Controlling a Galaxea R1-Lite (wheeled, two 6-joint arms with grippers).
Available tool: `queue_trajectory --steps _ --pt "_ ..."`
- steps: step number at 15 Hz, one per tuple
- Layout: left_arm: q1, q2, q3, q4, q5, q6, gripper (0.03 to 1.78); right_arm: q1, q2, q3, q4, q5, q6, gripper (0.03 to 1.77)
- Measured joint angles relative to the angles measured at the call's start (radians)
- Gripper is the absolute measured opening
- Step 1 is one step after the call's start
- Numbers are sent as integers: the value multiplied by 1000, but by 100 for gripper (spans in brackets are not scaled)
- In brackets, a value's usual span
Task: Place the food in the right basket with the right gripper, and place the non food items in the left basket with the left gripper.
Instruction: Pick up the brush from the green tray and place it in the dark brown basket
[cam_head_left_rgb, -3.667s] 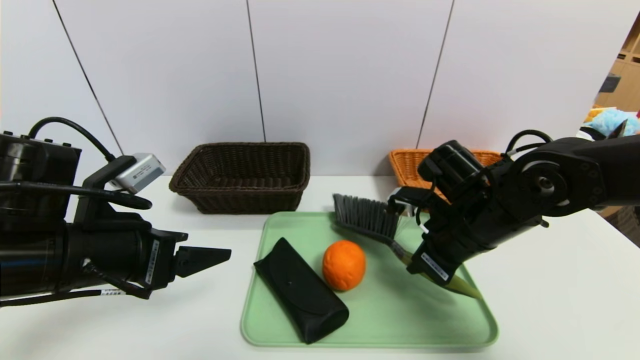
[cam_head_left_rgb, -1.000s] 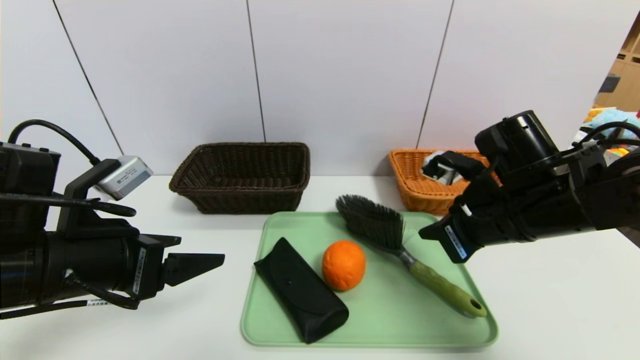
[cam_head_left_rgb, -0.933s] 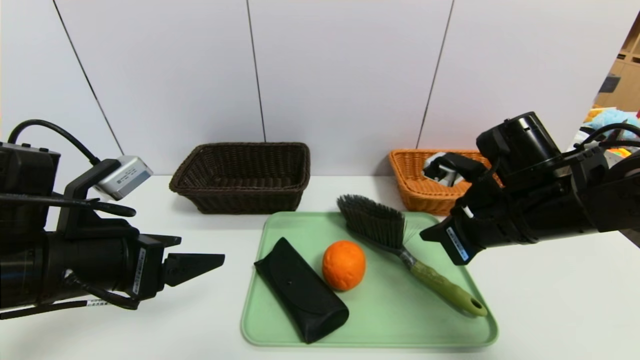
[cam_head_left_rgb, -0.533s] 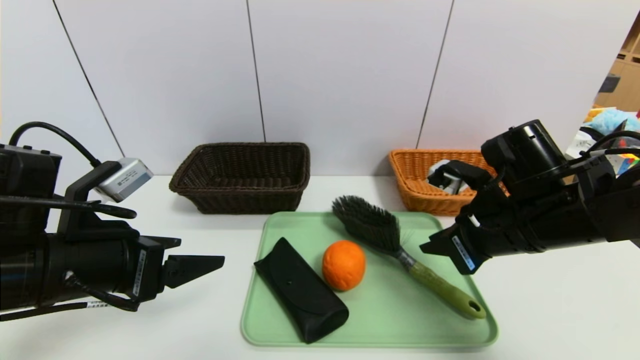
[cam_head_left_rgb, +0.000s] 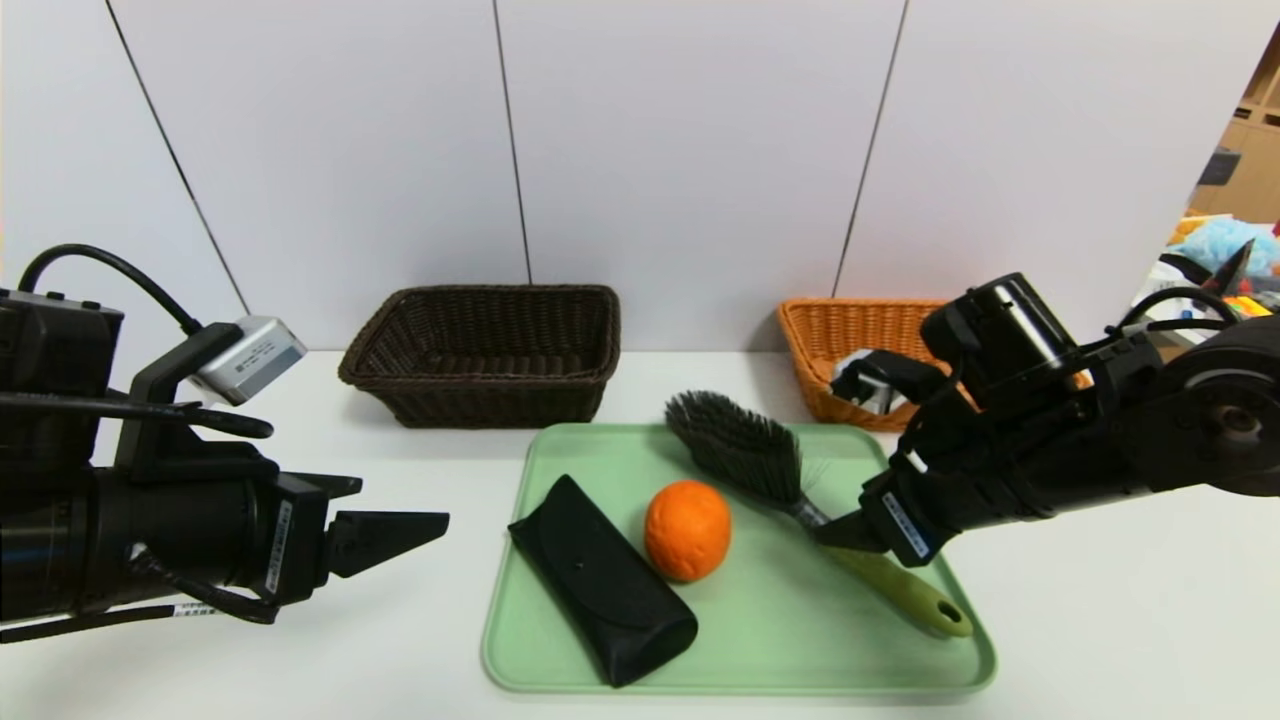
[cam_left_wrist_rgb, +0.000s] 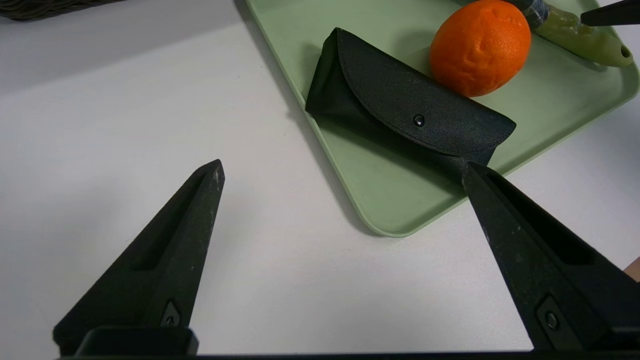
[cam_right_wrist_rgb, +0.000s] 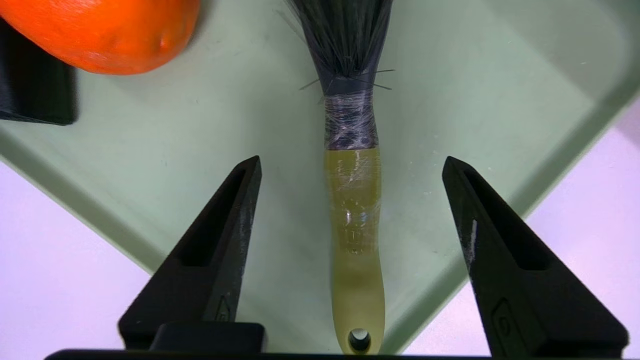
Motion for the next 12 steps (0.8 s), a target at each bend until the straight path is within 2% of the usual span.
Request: queue_trajectory --steps 4,12 --pt "0 0 -1 0 0 0 169 11 51 -17 50 -2 -25 145" --pt "0 0 4 0 0 0 169 16 125 -269 359 -5 -40 162"
